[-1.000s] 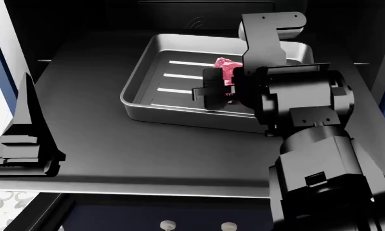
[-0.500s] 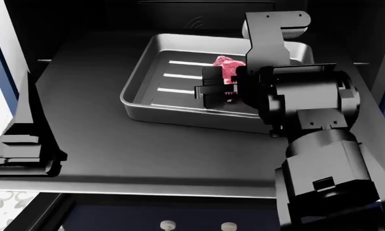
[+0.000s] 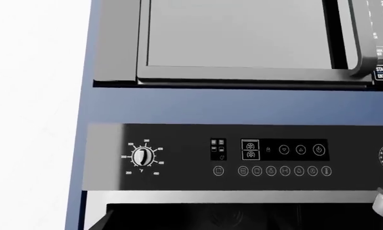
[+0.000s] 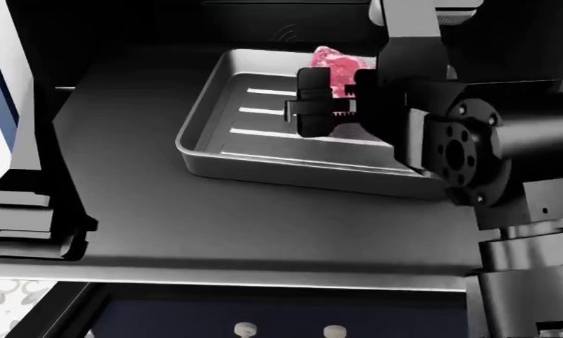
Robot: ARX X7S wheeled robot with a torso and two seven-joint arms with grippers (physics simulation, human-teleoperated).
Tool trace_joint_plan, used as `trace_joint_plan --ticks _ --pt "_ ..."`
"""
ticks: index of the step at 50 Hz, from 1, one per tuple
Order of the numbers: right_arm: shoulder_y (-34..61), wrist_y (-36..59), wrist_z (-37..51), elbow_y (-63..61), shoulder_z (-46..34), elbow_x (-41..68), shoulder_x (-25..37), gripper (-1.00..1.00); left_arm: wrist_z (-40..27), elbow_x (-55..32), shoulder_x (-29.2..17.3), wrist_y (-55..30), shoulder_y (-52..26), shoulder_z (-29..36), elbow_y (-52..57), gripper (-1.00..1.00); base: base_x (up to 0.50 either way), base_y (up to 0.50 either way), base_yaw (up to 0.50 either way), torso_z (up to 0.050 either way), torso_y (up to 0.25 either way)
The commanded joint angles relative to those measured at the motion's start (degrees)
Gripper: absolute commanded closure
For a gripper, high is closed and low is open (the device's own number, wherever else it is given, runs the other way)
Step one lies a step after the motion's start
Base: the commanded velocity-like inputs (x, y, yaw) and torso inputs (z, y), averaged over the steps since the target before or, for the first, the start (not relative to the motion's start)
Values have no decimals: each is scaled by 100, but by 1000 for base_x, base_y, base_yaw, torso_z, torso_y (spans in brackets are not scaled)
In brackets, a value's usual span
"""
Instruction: Pick the steak from the top rack in the oven and place it on the plate on the counter.
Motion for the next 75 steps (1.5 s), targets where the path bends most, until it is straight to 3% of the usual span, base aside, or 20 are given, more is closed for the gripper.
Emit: trace_joint_plan --ticks 1,17,27,58,75 --pt "-108 865 626 -1459 633 632 214 100 -606 -662 -339 -141 -386 89 220 -100 0 0 0 0 0" --pt "-513 2167 2196 -3099 2194 2095 35 100 -1007 -1149 -718 98 -699 181 115 -100 0 0 0 0 0" --pt "-659 2636 3102 -3520 2683 3037 -97 100 -1026 -1103 -805 319 -571 253 64 -100 0 0 0 0 0" --pt "-643 1837 4426 -4411 3214 4477 -270 100 -1009 -832 -999 865 -204 470 -135 -100 0 0 0 0 0" --pt "-930 1691 4500 -4828 3130 4643 -127 100 -1076 -865 -1011 887 -230 549 -158 -100 0 0 0 0 0"
